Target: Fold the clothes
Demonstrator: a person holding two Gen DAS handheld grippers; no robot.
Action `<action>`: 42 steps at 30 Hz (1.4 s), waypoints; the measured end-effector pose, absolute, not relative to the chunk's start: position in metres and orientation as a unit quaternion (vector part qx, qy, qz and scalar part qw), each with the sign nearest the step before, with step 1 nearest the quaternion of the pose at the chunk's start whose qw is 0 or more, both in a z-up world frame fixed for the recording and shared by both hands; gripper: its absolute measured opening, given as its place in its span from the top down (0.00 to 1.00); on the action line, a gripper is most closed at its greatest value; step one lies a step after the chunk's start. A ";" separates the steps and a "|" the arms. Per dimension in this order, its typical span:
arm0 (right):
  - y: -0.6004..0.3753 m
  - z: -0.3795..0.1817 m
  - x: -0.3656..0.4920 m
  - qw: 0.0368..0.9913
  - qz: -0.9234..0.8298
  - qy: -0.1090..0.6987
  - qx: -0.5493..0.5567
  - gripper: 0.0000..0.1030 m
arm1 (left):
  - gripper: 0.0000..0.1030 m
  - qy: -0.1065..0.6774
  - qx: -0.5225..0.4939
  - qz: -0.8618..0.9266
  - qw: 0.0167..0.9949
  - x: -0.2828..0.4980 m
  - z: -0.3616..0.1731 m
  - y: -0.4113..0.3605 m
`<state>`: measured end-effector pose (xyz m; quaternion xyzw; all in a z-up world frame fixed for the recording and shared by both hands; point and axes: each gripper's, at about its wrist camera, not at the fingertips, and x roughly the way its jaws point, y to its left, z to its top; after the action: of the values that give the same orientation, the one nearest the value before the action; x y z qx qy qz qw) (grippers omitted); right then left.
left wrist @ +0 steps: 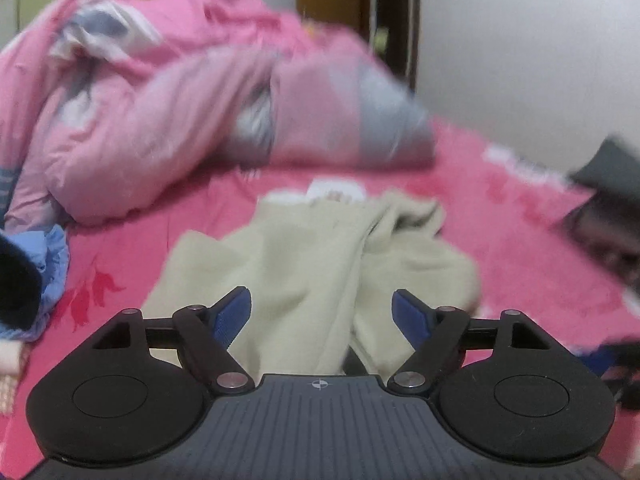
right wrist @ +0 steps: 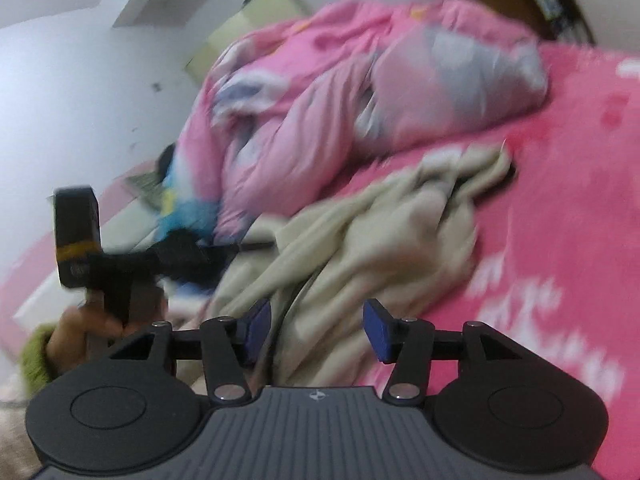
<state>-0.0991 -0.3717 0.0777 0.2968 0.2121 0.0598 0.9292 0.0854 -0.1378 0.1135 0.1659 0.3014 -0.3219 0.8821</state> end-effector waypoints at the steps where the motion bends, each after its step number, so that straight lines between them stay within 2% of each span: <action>1: -0.376 0.081 -0.087 0.934 0.055 0.207 0.287 0.47 | 0.32 0.304 0.189 -0.313 0.880 0.090 0.105 -0.149; 2: -0.378 0.083 -0.075 0.938 0.050 0.202 0.277 0.47 | 0.37 0.308 0.189 -0.301 0.883 0.095 0.102 -0.151; 3: -0.381 0.084 -0.062 0.942 0.049 0.201 0.264 0.48 | 0.52 0.311 0.185 -0.289 0.886 0.100 0.099 -0.151; 4: -0.379 0.080 -0.046 0.945 0.044 0.203 0.254 0.49 | 0.58 0.315 0.181 -0.277 0.890 0.104 0.096 -0.151; 6: -0.373 0.069 -0.016 0.946 0.034 0.218 0.238 0.54 | 0.85 0.322 0.173 -0.252 0.896 0.114 0.091 -0.151; 7: -0.370 0.062 -0.002 0.944 0.030 0.230 0.234 0.58 | 0.89 0.327 0.157 -0.243 0.900 0.119 0.092 -0.146; 8: -0.366 0.055 0.011 0.942 0.027 0.243 0.229 0.70 | 0.91 0.326 0.145 -0.237 0.904 0.120 0.094 -0.140; 10: -0.366 0.042 0.019 0.937 0.018 0.267 0.225 0.86 | 0.93 0.315 0.126 -0.222 0.914 0.119 0.101 -0.127; 16: -0.368 0.035 0.005 0.935 -0.005 0.278 0.221 0.90 | 0.95 0.214 0.034 -0.130 0.968 0.090 0.161 -0.030; 19: -0.370 0.042 0.000 0.935 -0.012 0.281 0.216 0.91 | 0.95 0.189 -0.016 -0.058 0.980 0.065 0.182 0.047; 22: -0.365 0.053 -0.005 0.939 -0.018 0.282 0.196 0.91 | 0.95 0.192 -0.044 0.022 0.980 0.037 0.180 0.120; 27: -0.349 0.070 -0.013 0.942 -0.020 0.289 0.170 0.91 | 0.93 0.285 -0.098 0.111 0.947 0.004 0.116 0.217; 29: -0.340 0.077 -0.013 0.943 -0.016 0.293 0.159 0.91 | 0.87 0.325 -0.131 0.112 0.930 -0.007 0.089 0.243; 30: -0.332 0.081 -0.012 0.943 -0.008 0.294 0.154 0.91 | 0.78 0.339 -0.145 0.106 0.923 -0.014 0.078 0.252; 34: -0.301 0.096 -0.002 0.943 0.048 0.297 0.145 0.88 | 0.56 0.317 -0.176 0.073 0.929 -0.040 0.068 0.265; 36: -0.283 0.098 0.008 0.936 0.084 0.307 0.148 0.79 | 0.47 0.301 -0.195 0.062 0.931 -0.051 0.073 0.275; 38: -0.264 0.095 0.020 0.927 0.117 0.325 0.149 0.43 | 0.42 0.277 -0.221 0.050 0.934 -0.058 0.078 0.286; 40: -0.246 0.086 0.029 0.919 0.136 0.343 0.141 0.37 | 0.35 0.256 -0.251 0.040 0.933 -0.066 0.085 0.300; 42: -0.232 0.072 0.037 0.909 0.142 0.373 0.123 0.37 | 0.35 0.238 -0.271 0.036 0.932 -0.076 0.092 0.313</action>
<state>0.0367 -0.2323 0.0724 0.1231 0.3727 0.1419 0.9087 -0.0764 0.3131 0.0920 -0.2706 0.2378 0.0361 0.9322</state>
